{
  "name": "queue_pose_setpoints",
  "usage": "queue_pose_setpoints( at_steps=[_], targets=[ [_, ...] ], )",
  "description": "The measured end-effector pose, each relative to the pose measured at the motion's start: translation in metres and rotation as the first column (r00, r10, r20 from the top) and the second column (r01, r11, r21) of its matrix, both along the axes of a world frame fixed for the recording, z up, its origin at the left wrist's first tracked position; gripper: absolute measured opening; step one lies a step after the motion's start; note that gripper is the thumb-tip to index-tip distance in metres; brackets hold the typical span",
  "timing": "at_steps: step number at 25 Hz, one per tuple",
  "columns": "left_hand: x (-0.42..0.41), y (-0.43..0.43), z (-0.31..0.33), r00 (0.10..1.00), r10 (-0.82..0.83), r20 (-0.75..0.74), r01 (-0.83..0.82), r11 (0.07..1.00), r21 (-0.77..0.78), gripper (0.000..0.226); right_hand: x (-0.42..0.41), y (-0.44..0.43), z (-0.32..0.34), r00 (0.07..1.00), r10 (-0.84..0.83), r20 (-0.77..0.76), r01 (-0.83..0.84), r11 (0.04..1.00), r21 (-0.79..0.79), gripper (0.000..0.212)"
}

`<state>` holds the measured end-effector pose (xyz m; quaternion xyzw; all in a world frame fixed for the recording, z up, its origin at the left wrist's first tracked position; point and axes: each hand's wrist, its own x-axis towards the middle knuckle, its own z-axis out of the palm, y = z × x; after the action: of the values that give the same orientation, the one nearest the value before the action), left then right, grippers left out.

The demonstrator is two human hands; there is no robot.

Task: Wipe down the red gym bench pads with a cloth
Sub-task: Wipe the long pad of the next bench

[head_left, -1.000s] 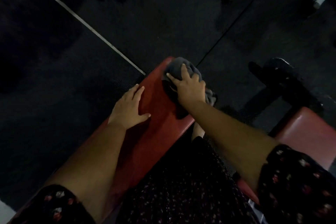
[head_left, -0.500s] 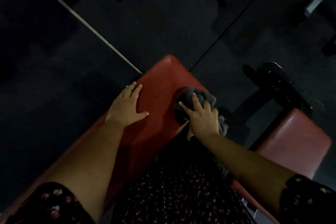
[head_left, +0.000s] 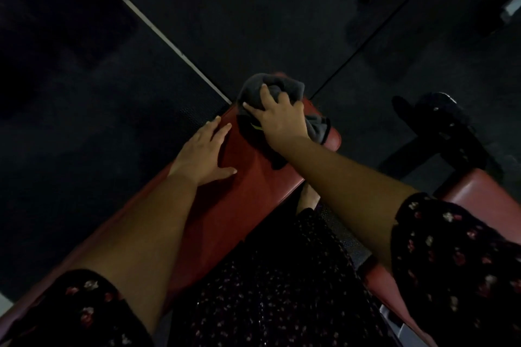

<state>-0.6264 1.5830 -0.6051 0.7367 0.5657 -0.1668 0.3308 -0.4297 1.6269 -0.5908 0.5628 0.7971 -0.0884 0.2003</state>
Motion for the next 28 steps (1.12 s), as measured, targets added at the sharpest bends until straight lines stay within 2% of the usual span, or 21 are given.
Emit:
queue_pose_setpoints(
  at_steps=[3, 6, 10, 12, 14, 16, 18, 21, 25, 28],
  targets=[
    [0.001, -0.003, -0.002, 1.000, 0.004, 0.000, -0.004, 1.000, 0.025, 0.113, 0.027, -0.038, -0.006, 0.999, 0.015, -0.041, -0.015, 1.000, -0.003, 0.050],
    [0.001, -0.006, -0.004, 1.000, -0.007, -0.020, 0.008, 0.998, 0.063, 0.113, 0.054, -0.083, -0.009, 0.995, -0.077, -0.057, 0.079, 0.996, 0.033, 0.058],
    [0.002, -0.009, -0.002, 0.999, 0.008, -0.035, -0.005, 0.997, 0.080, 0.112, 0.068, -0.151, -0.005, 0.983, -0.182, 0.023, 0.182, 0.983, -0.020, 0.074],
    [0.002, -0.010, -0.001, 0.999, 0.036, -0.024, -0.035, 0.997, 0.070, 0.112, 0.058, -0.165, -0.002, 0.980, -0.198, 0.009, 0.198, 0.980, -0.022, 0.071],
    [0.003, -0.009, 0.000, 0.999, 0.048, -0.008, -0.047, 0.996, 0.070, 0.112, 0.039, -0.152, -0.003, 0.986, -0.156, -0.052, 0.156, 0.988, 0.010, 0.061],
    [0.002, -0.009, 0.000, 0.998, 0.061, 0.002, -0.061, 0.996, 0.063, 0.111, 0.012, -0.119, -0.005, 0.986, -0.141, -0.088, 0.138, 0.990, -0.038, 0.053],
    [-0.002, -0.012, 0.001, 0.997, 0.075, 0.006, -0.075, 0.995, 0.058, 0.110, -0.012, -0.081, -0.008, 0.971, -0.213, -0.108, 0.206, 0.976, -0.070, 0.049],
    [-0.013, -0.018, 0.003, 0.995, 0.099, -0.011, -0.098, 0.994, 0.041, 0.106, -0.037, -0.032, -0.010, 0.962, -0.258, -0.085, 0.257, 0.966, -0.025, 0.048],
    [-0.032, -0.025, 0.005, 0.986, 0.163, -0.031, -0.164, 0.986, -0.010, 0.106, -0.057, -0.020, -0.008, 0.996, -0.080, -0.041, 0.077, 0.995, -0.069, 0.053],
    [-0.037, -0.033, 0.007, 0.982, 0.186, -0.017, -0.187, 0.982, -0.002, 0.107, -0.044, -0.059, 0.001, 0.997, -0.028, -0.074, 0.020, 0.994, -0.107, 0.059]
  ],
)
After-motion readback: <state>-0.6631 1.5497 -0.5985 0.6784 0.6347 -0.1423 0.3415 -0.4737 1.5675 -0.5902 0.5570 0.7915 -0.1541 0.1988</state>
